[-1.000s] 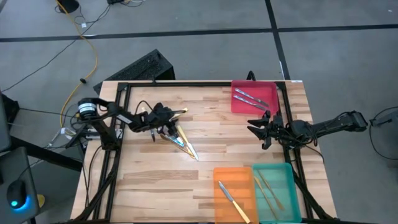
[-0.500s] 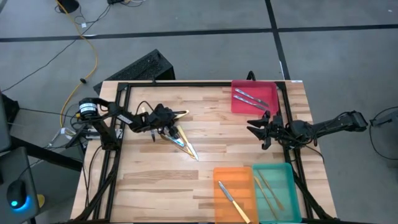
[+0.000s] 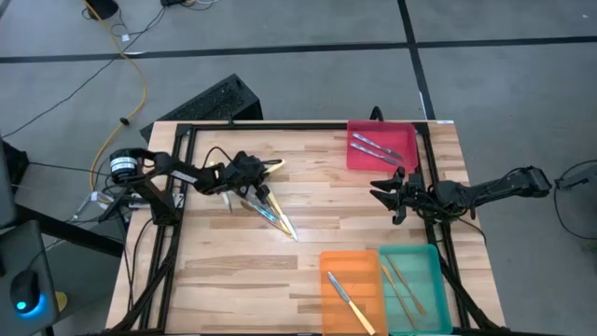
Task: Sort silverware by color (type)
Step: Put the yellow knife into the orange bin
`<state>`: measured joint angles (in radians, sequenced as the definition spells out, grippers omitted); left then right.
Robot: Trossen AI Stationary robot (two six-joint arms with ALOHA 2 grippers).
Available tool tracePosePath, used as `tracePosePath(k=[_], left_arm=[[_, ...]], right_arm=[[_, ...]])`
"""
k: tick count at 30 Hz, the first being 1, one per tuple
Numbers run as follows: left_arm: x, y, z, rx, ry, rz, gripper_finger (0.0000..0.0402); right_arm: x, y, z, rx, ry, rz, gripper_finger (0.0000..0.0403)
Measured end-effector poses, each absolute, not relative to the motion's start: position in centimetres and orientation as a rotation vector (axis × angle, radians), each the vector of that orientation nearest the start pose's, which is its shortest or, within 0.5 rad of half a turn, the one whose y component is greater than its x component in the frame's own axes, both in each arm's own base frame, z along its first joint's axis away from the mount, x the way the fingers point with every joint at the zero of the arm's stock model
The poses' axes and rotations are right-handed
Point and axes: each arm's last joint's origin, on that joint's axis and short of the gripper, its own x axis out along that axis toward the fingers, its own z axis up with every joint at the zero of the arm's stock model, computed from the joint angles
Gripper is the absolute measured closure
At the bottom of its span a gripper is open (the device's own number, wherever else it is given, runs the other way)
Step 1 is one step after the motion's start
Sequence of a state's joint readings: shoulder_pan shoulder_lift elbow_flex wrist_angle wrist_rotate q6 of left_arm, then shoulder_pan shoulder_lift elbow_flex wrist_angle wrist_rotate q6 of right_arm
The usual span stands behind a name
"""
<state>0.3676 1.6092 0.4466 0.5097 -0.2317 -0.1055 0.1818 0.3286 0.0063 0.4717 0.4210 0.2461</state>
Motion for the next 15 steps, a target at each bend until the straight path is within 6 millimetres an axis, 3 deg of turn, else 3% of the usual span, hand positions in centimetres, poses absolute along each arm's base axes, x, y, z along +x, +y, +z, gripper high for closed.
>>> tracePosePath(k=[9,15], left_arm=[[24.8,10.2,12.1,-0.135,0.573,0.608,0.0371],[25.5,10.4,13.3,-0.164,0.441,0.575,0.0371]], right_arm=[[11.5,0.9,18.2,0.289,-0.171,-0.22,0.0235],[11.5,0.9,18.2,0.298,-0.172,-0.219,0.0235]])
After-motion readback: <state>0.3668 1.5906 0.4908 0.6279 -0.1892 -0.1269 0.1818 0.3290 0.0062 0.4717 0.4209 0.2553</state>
